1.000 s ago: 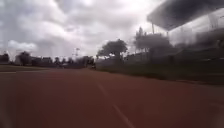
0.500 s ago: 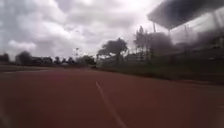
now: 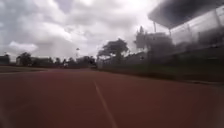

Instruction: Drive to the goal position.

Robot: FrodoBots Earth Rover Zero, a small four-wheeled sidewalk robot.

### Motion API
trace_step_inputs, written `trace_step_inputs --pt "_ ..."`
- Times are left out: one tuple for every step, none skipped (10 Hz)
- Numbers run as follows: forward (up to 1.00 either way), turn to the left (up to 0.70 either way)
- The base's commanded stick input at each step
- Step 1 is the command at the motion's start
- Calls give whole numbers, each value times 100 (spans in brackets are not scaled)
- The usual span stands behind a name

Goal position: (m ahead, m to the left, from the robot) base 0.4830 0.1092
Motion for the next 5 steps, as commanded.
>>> trace_step_inputs --pt "70 0" --pt "70 0" --pt "70 0" --pt "70 0" --pt "70 0"
